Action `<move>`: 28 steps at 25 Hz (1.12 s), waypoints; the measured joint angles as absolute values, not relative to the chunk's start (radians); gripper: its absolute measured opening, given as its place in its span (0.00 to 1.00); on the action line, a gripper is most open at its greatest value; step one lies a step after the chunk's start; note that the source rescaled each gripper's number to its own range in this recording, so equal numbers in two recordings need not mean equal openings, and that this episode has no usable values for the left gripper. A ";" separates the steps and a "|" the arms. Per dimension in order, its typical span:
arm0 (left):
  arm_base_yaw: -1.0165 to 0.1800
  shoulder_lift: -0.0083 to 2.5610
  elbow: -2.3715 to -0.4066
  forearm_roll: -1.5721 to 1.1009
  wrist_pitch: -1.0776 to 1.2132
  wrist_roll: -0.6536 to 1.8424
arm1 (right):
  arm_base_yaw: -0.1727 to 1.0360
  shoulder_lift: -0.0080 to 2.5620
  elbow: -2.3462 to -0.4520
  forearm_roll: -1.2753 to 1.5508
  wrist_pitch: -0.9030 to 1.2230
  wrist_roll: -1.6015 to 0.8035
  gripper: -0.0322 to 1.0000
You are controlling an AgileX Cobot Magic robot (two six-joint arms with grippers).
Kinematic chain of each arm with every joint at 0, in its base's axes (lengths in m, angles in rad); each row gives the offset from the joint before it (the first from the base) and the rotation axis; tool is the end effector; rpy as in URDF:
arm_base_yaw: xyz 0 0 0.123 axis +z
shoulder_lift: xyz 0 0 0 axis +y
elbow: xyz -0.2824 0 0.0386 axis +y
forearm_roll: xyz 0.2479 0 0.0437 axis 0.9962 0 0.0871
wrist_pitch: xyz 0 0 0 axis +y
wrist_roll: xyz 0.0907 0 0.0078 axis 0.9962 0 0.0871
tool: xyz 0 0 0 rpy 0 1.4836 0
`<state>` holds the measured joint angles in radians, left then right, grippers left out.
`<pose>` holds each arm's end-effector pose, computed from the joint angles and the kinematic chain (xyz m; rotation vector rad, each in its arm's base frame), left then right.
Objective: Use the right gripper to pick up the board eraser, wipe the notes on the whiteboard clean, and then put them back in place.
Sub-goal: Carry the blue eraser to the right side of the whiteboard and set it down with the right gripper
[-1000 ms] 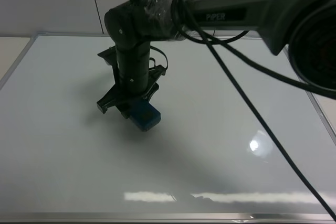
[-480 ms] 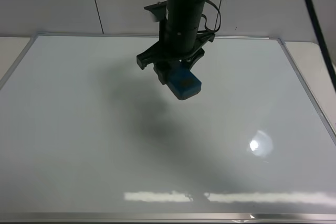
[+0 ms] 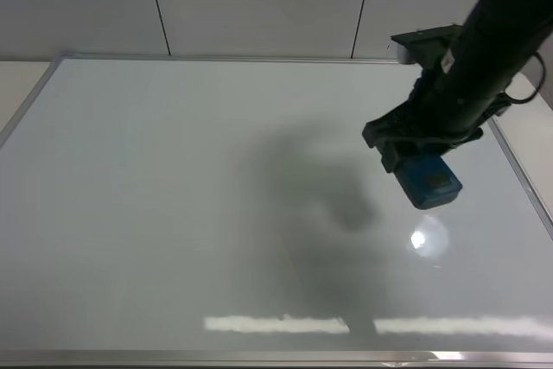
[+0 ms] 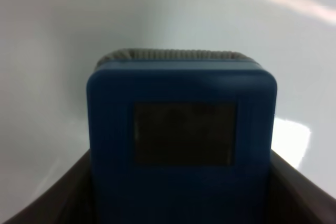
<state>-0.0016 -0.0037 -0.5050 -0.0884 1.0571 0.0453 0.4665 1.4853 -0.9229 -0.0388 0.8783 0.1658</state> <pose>-0.0060 -0.0070 0.2791 0.0519 2.0291 -0.0780 0.2396 0.1176 0.2236 -0.4691 2.8867 0.0539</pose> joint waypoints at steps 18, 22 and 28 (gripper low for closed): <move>-0.002 -0.004 -0.505 -0.088 1.057 0.045 | 0.092 1.270 -0.546 -0.132 0.625 0.147 0.04; -0.002 -0.004 -0.505 -0.088 1.057 0.045 | 0.053 1.288 -0.532 -0.142 0.547 0.147 0.04; -0.002 -0.004 -0.505 -0.088 1.057 0.045 | 0.036 1.428 -0.531 -0.144 0.447 0.147 0.04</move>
<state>-0.0016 -0.0037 -0.5050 -0.0884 1.0571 0.0453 0.0362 1.4281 -0.5305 -0.1438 0.4469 0.1466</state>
